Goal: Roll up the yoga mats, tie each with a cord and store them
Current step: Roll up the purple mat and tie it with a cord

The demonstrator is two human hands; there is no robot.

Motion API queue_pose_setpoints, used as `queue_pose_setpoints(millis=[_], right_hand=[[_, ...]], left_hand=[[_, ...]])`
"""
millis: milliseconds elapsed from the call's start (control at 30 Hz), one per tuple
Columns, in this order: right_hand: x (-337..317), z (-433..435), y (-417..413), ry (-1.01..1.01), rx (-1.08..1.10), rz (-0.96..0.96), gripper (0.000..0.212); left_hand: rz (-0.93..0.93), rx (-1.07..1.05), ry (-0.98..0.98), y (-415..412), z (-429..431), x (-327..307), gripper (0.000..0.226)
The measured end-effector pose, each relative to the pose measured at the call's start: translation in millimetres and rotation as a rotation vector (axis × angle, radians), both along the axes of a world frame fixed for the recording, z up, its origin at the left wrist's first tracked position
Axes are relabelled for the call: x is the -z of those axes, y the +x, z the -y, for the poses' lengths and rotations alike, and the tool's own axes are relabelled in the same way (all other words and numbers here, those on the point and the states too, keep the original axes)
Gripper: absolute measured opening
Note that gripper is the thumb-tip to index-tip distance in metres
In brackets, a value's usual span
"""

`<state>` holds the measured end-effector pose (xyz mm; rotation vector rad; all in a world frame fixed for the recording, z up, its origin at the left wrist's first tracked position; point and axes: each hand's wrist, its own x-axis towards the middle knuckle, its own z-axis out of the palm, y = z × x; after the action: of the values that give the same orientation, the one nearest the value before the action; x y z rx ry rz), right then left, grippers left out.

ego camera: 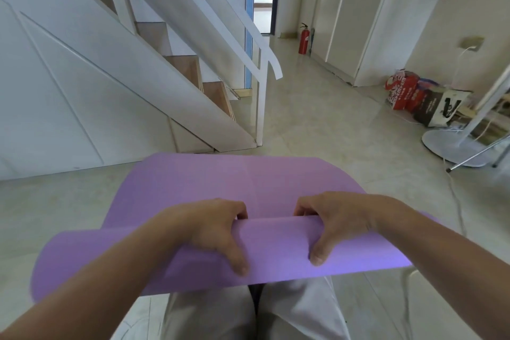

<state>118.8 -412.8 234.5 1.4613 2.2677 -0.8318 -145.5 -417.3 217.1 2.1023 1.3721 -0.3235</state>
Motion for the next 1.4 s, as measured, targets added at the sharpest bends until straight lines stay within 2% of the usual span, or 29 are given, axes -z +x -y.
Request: queue_pose_setpoints(millis=[133,267,333,400,500,567,600,667,700,800,867,967,1100,1233,1300,1400], right_hand=[[3,4,-2,0.048,-0.030,0.043,0.066],[13,26,-21,0.312,-0.164,0.116,0.098],[24,33,-29,0.426,-0.204,0.091,0.095],[22,25,-25,0.382,-0.109,0.017,0.088],[11,-1,-14,0.216,0.024,-0.056,0.080],[11,-20,-14,0.111,0.083,-0.133,0.074],[11,-28,-15,0.075,0.093,-0.156,0.071],[11,-37,-18,0.090,0.046,-0.138,0.075],[11,-38,-17,0.155,0.014,-0.107,0.085],[18,-33,-10,0.404,-0.104,0.027,0.118],[27,-28,-10,0.514,-0.172,0.100,0.120],[12,-28,-12,0.603,-0.112,0.012,0.105],[-39,-26,-7,0.493,-0.113,-0.046,0.093],[-43,-22,-11,0.176,-0.123,0.000,0.085],[-28,-24,-14,0.025,-0.100,-0.005,0.075],[-11,-31,-19,-0.101,-0.062,-0.047,0.063]], left_hand=[[0.057,-0.058,-0.126,1,-5,12,0.073],[0.064,-0.063,-0.206,3,-18,1,0.064],[0.020,-0.067,-0.209,4,-22,-4,0.060],[0.001,-0.048,-0.074,4,-17,-10,0.066],[-0.090,0.035,0.300,0,10,-12,0.100],[-0.251,0.117,0.452,6,31,0,0.120],[-0.329,0.128,0.529,10,37,10,0.122],[-0.386,0.079,0.647,14,29,23,0.108],[-0.352,0.038,0.645,11,21,21,0.101],[-0.198,-0.051,0.452,2,-7,3,0.095],[-0.140,-0.098,0.263,-3,-27,-10,0.095],[-0.053,-0.124,0.065,-9,-49,-34,0.095],[0.077,-0.111,-0.065,-21,-42,-62,0.077],[0.082,-0.111,-0.218,-28,-16,-51,0.079],[0.030,-0.094,-0.141,-28,-2,-40,0.088],[-0.135,0.024,0.177,-20,27,-25,0.107]])
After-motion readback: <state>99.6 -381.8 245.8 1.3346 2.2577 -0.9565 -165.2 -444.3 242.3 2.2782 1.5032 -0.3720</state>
